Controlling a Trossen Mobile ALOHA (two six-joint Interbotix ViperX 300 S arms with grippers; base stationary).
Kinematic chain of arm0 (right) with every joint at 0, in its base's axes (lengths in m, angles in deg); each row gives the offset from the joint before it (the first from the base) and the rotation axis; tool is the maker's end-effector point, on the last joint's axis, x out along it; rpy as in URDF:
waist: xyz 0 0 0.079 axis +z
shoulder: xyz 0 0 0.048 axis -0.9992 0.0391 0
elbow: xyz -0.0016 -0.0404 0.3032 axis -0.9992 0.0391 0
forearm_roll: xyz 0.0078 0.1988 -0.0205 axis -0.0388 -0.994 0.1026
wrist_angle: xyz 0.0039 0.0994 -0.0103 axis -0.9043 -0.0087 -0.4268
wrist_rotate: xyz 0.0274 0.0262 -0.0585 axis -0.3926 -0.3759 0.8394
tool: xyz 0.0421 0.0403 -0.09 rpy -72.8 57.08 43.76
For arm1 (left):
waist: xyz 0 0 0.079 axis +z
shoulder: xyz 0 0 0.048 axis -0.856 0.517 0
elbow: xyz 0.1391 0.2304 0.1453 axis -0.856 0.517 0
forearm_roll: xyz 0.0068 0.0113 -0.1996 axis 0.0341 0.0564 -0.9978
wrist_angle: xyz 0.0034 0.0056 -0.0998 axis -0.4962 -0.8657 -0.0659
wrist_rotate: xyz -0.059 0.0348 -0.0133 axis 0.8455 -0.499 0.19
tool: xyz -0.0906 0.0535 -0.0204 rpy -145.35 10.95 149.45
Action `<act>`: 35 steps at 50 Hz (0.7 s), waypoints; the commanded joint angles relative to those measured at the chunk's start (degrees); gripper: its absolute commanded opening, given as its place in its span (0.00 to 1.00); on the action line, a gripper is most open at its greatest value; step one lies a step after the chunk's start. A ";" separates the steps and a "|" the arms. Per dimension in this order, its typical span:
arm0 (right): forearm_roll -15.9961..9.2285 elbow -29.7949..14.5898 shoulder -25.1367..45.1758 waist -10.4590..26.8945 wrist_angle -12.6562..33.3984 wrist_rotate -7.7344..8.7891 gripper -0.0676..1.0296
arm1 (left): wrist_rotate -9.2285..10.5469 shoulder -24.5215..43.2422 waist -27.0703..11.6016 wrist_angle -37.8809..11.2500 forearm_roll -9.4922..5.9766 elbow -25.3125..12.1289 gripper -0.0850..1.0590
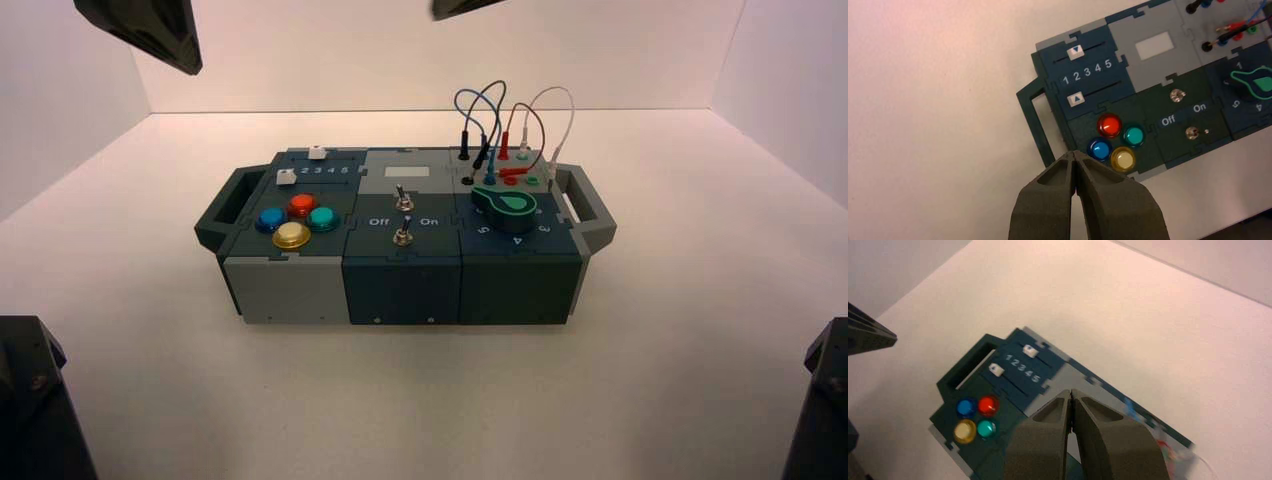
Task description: Push the red button with the right gripper.
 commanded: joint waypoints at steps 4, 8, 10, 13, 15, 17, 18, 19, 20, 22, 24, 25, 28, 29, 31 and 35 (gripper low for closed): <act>-0.35 -6.33 5.19 3.08 1.23 0.00 0.04 | -0.18 -0.18 2.02 -2.29 0.53 -1.23 0.05; -0.62 -8.53 8.53 4.75 1.58 -0.09 0.04 | -0.26 -0.44 2.90 -2.81 1.32 -0.53 0.05; -0.97 -9.23 9.84 5.36 1.76 -0.09 0.04 | -0.26 -0.53 3.25 -3.08 1.76 -0.35 0.05; -1.85 -10.99 12.22 6.77 2.72 -0.09 0.04 | -0.70 -0.53 4.04 -3.87 2.20 -0.09 0.05; -2.02 -11.87 13.45 7.38 2.99 -0.09 0.04 | -1.05 -0.62 4.22 -4.13 2.29 0.00 0.05; -2.29 -13.36 15.38 8.35 3.52 -0.09 0.04 | -1.58 -0.53 4.66 -4.48 2.46 0.00 0.05; -2.37 -13.89 16.17 8.70 3.78 -0.09 0.04 | -1.76 -0.44 4.75 -4.57 2.55 0.00 0.05; -2.46 -14.50 16.96 9.05 4.04 -0.09 0.04 | -1.76 -0.44 4.75 -4.57 2.55 0.00 0.05; -2.55 -15.12 17.58 9.32 4.39 -0.09 0.04 | -1.76 -0.44 4.83 -4.57 2.55 0.00 0.05; -2.90 -16.26 18.98 9.93 5.19 -0.09 0.04 | -1.76 -0.35 4.83 -4.48 2.55 0.00 0.05; -3.08 -16.87 19.69 10.28 5.63 -0.09 0.04 | -1.76 -0.35 4.83 -4.48 2.55 0.00 0.05; -3.16 -17.05 19.86 10.46 5.89 -0.09 0.04 | -1.76 -0.35 4.83 -4.48 2.55 0.00 0.05; -3.43 -18.72 21.71 11.43 7.29 -0.09 0.04 | -1.76 -0.35 4.83 -4.39 2.55 -0.09 0.05; -3.34 -19.07 21.88 11.51 7.47 -0.09 0.04 | -1.76 -0.35 4.83 -4.48 2.55 -0.09 0.05; -3.43 -19.60 22.59 11.87 8.17 -0.09 0.04 | -1.76 -0.35 4.83 -4.31 2.55 -0.18 0.05; -3.60 -20.30 23.47 12.22 9.05 -0.09 0.04 | -1.85 -0.53 4.83 -4.22 2.55 0.00 0.05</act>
